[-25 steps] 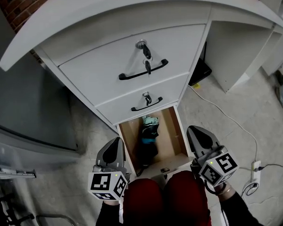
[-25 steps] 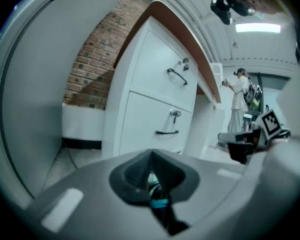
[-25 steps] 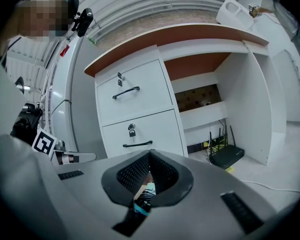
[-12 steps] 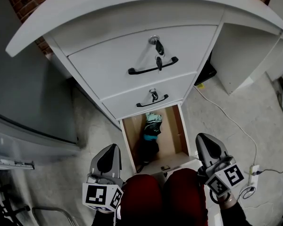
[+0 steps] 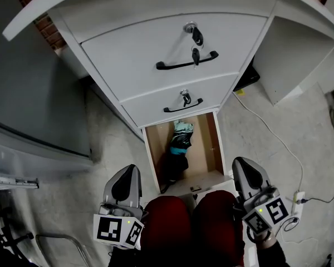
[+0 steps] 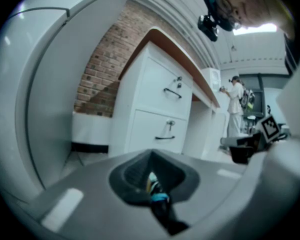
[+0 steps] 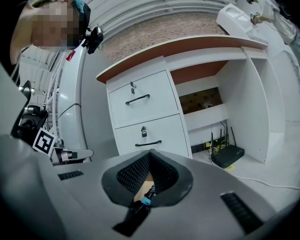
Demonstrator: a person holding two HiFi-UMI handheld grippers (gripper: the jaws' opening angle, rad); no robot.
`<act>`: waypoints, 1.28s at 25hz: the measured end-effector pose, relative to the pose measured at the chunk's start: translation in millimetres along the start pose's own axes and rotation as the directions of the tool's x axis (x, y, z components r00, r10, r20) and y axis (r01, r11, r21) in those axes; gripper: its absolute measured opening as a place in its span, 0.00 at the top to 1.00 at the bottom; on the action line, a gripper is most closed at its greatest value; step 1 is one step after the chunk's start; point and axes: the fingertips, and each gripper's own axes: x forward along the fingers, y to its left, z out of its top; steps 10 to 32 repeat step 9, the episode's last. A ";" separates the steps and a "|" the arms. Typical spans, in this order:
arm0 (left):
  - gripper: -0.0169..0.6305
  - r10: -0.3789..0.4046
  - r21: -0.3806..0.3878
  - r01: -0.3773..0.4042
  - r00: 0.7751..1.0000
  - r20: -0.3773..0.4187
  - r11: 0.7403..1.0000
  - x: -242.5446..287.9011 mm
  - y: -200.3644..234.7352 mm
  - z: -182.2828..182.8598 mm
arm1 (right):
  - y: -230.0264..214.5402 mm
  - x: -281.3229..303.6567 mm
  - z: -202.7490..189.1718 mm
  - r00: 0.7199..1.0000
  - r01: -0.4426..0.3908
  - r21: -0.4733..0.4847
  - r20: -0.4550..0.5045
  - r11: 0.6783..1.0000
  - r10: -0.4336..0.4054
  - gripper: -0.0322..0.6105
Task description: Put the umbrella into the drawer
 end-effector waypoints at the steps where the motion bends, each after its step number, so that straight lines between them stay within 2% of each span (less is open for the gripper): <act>1: 0.97 0.001 0.002 -0.001 1.000 0.001 1.000 -0.7 -0.1 -0.1 | 0.7 -0.9 -0.3 1.000 -0.002 -0.002 0.000 1.000 0.002 0.95; 32: 0.97 0.000 0.006 0.000 1.000 -0.005 1.000 -7.2 0.4 -1.4 | 2.7 -7.7 -2.9 1.000 -0.001 -0.009 -0.009 1.000 0.001 0.95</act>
